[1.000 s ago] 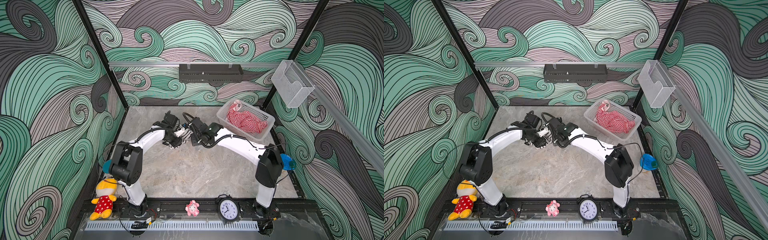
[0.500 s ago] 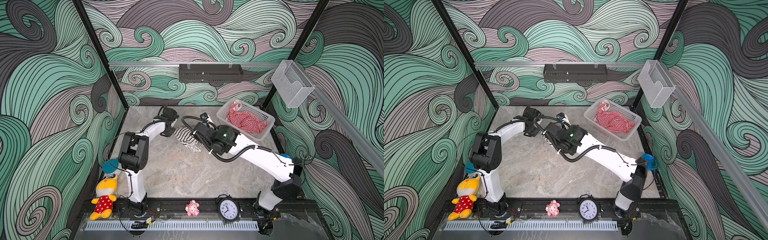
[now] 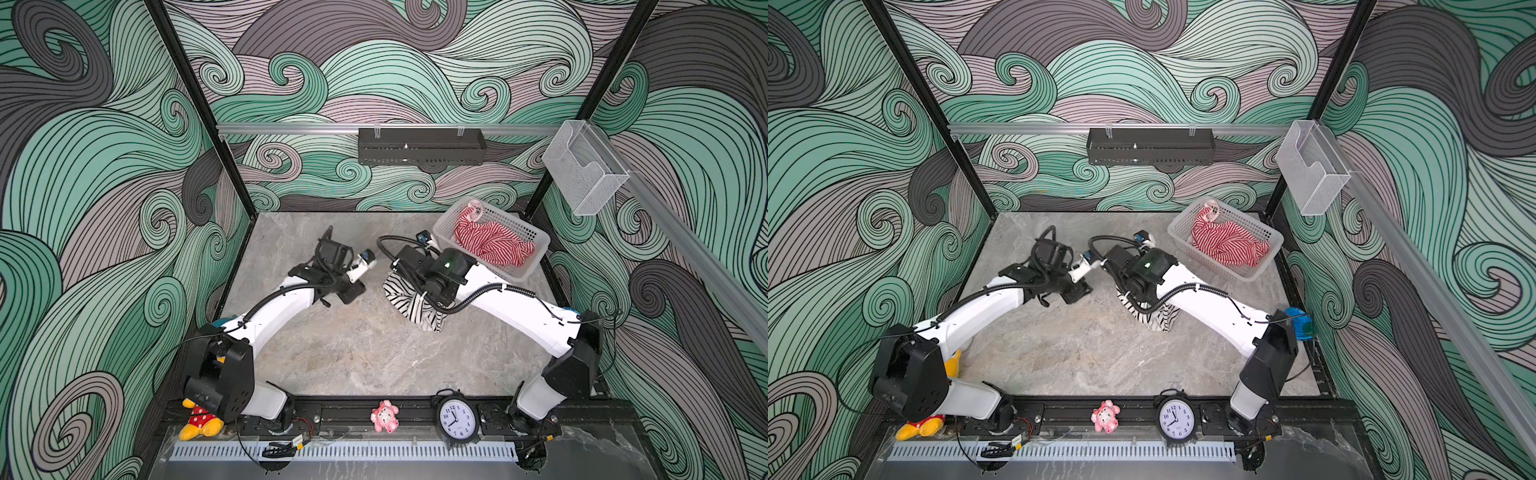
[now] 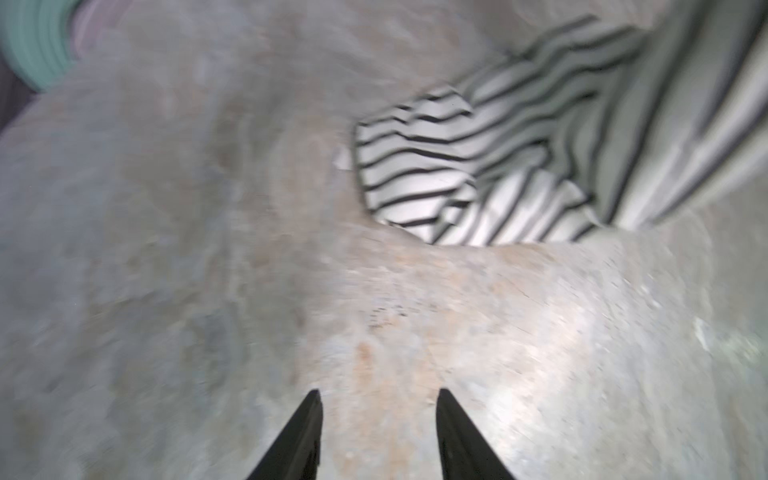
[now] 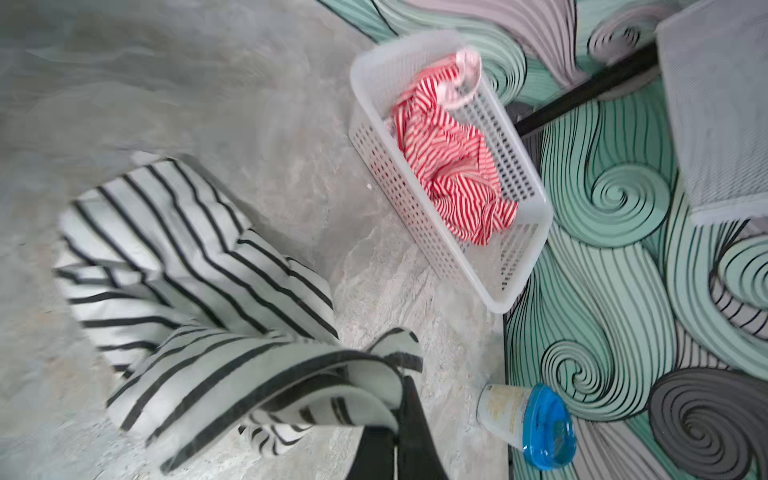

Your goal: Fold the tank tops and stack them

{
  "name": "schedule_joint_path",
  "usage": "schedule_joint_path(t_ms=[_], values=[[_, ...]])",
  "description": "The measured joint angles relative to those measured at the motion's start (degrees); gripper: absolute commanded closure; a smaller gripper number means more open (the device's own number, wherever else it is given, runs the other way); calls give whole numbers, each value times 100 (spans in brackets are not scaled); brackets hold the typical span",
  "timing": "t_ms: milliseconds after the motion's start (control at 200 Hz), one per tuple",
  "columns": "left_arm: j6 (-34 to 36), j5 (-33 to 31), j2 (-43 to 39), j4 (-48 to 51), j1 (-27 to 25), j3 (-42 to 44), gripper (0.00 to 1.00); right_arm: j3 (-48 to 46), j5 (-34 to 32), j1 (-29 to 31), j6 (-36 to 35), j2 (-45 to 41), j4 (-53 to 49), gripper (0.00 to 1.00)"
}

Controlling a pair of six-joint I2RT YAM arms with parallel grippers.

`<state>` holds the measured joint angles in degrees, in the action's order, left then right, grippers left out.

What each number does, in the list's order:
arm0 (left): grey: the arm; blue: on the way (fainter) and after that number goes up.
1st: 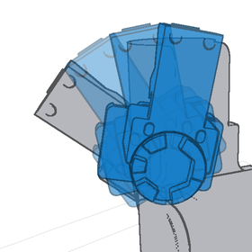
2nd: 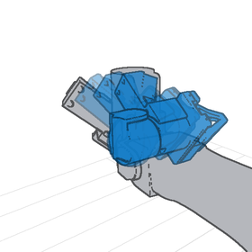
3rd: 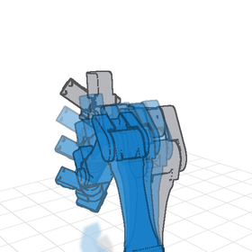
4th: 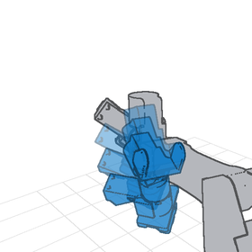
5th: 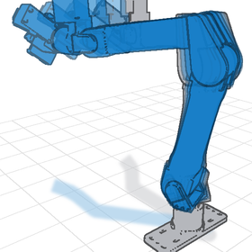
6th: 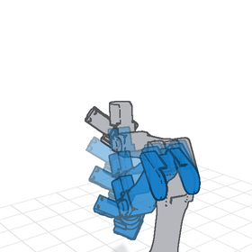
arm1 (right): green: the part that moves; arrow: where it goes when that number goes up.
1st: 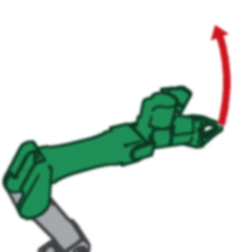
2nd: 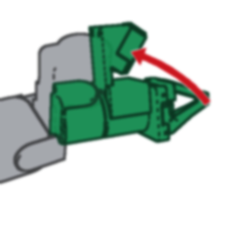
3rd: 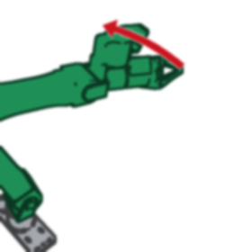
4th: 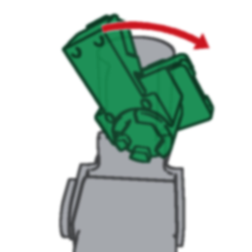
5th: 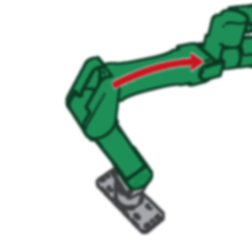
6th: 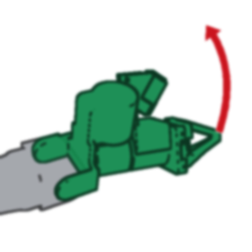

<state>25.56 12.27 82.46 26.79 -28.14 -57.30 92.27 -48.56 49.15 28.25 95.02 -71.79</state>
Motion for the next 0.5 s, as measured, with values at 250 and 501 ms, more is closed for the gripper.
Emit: schedule_joint_path(t_ms=[250,501], values=[[190,-136,706,-103,-911,-177,43,-848,643,-1405,286,-295,295,100],[162,-841,1467,-966,-1565,-540,36,-1578,1471,-2094,330,-568,887,100]])
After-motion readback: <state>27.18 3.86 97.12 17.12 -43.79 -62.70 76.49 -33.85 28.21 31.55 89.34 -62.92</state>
